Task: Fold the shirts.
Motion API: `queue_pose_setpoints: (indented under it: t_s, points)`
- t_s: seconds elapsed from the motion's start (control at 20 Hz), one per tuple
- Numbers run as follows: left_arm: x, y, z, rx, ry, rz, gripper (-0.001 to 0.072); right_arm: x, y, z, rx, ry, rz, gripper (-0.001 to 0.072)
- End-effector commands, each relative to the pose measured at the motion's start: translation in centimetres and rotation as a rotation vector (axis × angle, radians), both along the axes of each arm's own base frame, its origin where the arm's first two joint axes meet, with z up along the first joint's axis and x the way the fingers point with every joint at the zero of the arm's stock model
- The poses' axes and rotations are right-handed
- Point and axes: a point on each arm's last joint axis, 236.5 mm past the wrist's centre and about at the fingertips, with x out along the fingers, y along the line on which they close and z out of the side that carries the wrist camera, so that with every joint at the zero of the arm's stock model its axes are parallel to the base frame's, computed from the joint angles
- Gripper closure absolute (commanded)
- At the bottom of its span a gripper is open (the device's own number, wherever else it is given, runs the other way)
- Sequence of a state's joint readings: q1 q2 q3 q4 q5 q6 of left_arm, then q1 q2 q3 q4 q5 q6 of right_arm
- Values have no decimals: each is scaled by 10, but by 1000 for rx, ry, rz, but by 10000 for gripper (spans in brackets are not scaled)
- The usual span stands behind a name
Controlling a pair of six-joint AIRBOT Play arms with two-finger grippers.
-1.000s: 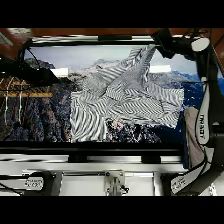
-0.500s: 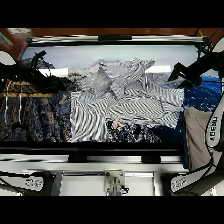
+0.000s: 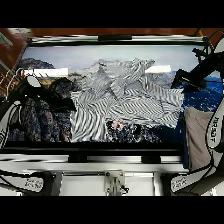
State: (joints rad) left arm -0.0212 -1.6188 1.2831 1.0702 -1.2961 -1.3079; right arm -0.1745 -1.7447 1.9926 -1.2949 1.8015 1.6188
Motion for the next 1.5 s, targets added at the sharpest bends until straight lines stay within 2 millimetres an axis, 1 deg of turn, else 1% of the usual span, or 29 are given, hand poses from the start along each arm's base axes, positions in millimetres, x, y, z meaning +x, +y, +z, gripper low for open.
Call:
queue_pose_setpoints:
  t_s: [0.0, 0.1, 0.2, 0.35, 0.4, 0.45, 0.5, 0.55, 0.6, 0.7, 0.75, 0.85, 0.95, 1.05, 1.15, 1.2, 1.3, 1.45]
  points:
    - [-7, -17, -29, 16, 24, -30, 23, -4, 5, 1, 21, 8, 28, 77]
    - [-11, -22, -39, 17, 56, -34, 27, -10, 2, 0, 17, 32, 44, 77]
    - [-11, -26, -41, 12, 56, -36, 28, -20, -2, -4, 37, 73, 29, 78]
    - [-5, -29, -42, 5, 49, 0, 37, -32, 7, -12, 96, 116, 31, 77]
    - [-4, -32, -42, -11, 51, 14, 121, -35, 10, -15, 98, 127, 37, 77]
    - [-3, -38, -40, -39, 58, 26, 280, -38, 15, -18, 107, 134, 43, 78]
    - [-2, -44, -36, -70, 51, 22, 419, -40, 16, -21, 110, 145, 43, 77]
    - [-2, -52, -31, -111, 41, 1, 582, -42, 19, -24, 111, 155, 47, 78]
    - [-3, -55, -26, -131, 35, -24, 650, -43, 19, -27, 114, 164, 47, 77]
    - [-4, -53, -17, -139, 29, -67, 657, -46, 23, -31, 132, 177, 47, 78]
    - [1, -48, -9, -141, 14, -69, 657, -49, 24, -32, 133, 181, 45, 78]
    - [14, -36, 9, -147, -28, -47, 657, -57, 26, -38, 137, 184, 39, 78]
    - [20, -22, 24, -151, -53, -26, 657, -68, 32, -45, 153, 185, 26, 77]
    - [18, -12, 29, -155, -43, -13, 657, -81, 42, -50, 186, 190, 24, 78]
    - [12, -7, 29, -155, -21, -21, 657, -87, 49, -53, 210, 178, 26, 78]
    - [11, -7, 29, -154, -17, -24, 657, -87, 48, -53, 208, 168, 22, 78]
    - [11, -8, 29, -155, -16, -26, 657, -77, 47, -54, 201, 129, 8, 78]
    - [10, -9, 29, -155, -15, -28, 657, -52, 43, -57, 183, 40, -65, 78]
